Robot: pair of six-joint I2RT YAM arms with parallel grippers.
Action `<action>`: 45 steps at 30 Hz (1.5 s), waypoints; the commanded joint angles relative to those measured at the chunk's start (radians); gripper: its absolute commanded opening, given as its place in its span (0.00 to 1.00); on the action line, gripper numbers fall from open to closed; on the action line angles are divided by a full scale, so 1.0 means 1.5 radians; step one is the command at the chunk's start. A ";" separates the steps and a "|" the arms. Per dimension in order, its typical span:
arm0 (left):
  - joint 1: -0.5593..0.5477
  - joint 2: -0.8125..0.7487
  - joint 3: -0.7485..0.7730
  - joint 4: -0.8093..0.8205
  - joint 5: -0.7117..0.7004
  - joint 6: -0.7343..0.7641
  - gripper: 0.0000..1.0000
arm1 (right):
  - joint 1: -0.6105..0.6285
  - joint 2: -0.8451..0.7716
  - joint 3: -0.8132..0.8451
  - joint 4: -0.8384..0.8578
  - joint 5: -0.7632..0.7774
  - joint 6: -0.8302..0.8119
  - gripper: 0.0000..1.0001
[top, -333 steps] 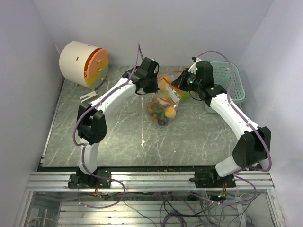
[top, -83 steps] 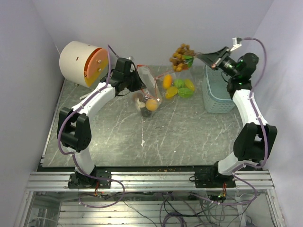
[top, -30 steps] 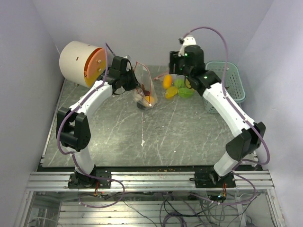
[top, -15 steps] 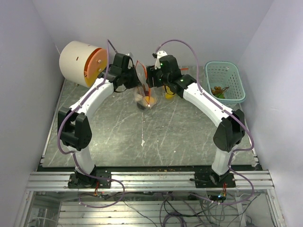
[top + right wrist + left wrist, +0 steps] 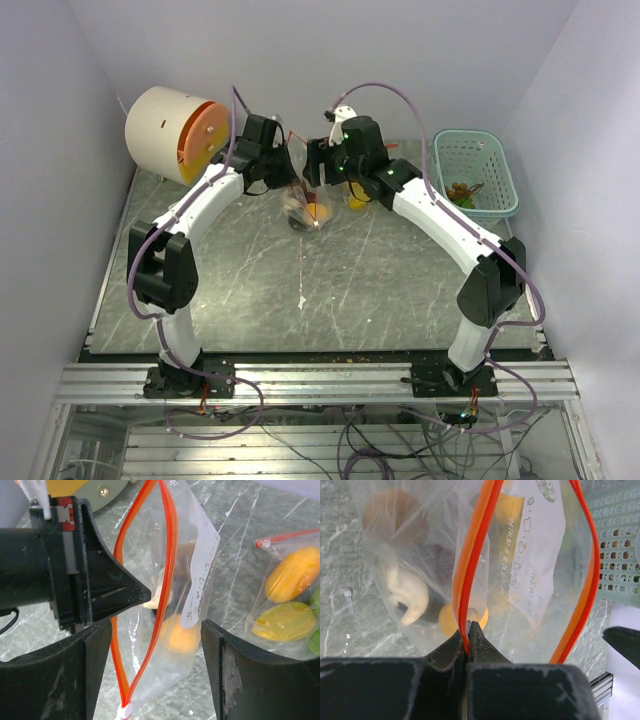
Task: Open the zip-top bag and remove the fake food
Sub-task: Adjust the zipper food storage bag at the center of the board.
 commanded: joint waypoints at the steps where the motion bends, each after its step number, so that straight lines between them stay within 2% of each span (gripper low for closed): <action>1: -0.003 0.005 0.023 -0.007 -0.009 0.006 0.08 | 0.007 -0.039 -0.033 0.017 -0.001 0.012 0.72; 8: -0.003 -0.008 0.029 -0.001 0.005 -0.003 0.10 | -0.002 0.017 -0.030 -0.008 0.013 0.009 0.61; 10: -0.003 -0.012 0.035 -0.003 0.010 -0.003 0.18 | -0.008 0.034 -0.027 -0.011 0.010 0.017 0.50; 14: -0.003 -0.028 0.040 -0.012 0.002 -0.001 0.44 | -0.037 0.044 -0.017 -0.026 0.017 0.039 0.13; 16: -0.002 -0.046 0.031 0.004 0.004 -0.001 0.58 | -0.066 0.035 -0.029 -0.022 0.008 0.056 0.02; 17: -0.001 -0.056 0.026 0.012 0.002 -0.002 0.63 | -0.082 0.031 -0.038 -0.022 0.002 0.064 0.00; 19: 0.001 -0.073 0.018 0.027 -0.001 -0.003 0.71 | -0.116 0.026 -0.056 -0.022 -0.013 0.080 0.00; 23: 0.018 -0.091 -0.009 0.047 0.001 -0.011 0.78 | -0.171 0.024 -0.102 -0.022 -0.039 0.104 0.00; 24: 0.024 -0.091 -0.020 0.050 0.006 -0.012 0.78 | -0.181 0.023 -0.112 -0.020 -0.048 0.107 0.08; 25: 0.029 -0.090 -0.030 0.053 0.009 -0.013 0.78 | -0.191 0.023 -0.116 -0.024 -0.056 0.111 0.21; 27: 0.035 -0.081 -0.058 0.064 0.011 -0.018 0.76 | -0.202 0.020 -0.118 -0.038 -0.061 0.114 0.41; 29: 0.039 -0.064 -0.087 0.081 0.010 -0.026 0.73 | -0.205 0.004 -0.125 -0.041 -0.054 0.114 0.50; 31: 0.041 -0.041 -0.112 0.107 0.015 -0.037 0.71 | -0.207 -0.014 -0.132 -0.035 -0.053 0.118 0.52; 33: 0.042 -0.013 -0.123 0.129 0.026 -0.046 0.70 | -0.209 -0.033 -0.137 -0.031 -0.051 0.120 0.50; 36: 0.042 0.036 -0.118 0.147 0.033 -0.056 0.73 | -0.211 -0.046 -0.143 -0.025 -0.041 0.124 0.41; 39: 0.042 0.073 -0.112 0.160 0.039 -0.068 0.76 | -0.213 -0.042 -0.133 -0.038 -0.021 0.126 0.15; 41: 0.042 0.085 -0.113 0.175 0.040 -0.076 0.76 | -0.213 -0.044 -0.126 -0.046 -0.005 0.121 0.04; 45: 0.042 0.106 -0.125 0.199 0.045 -0.081 0.75 | -0.216 -0.060 -0.134 -0.006 -0.006 0.111 0.00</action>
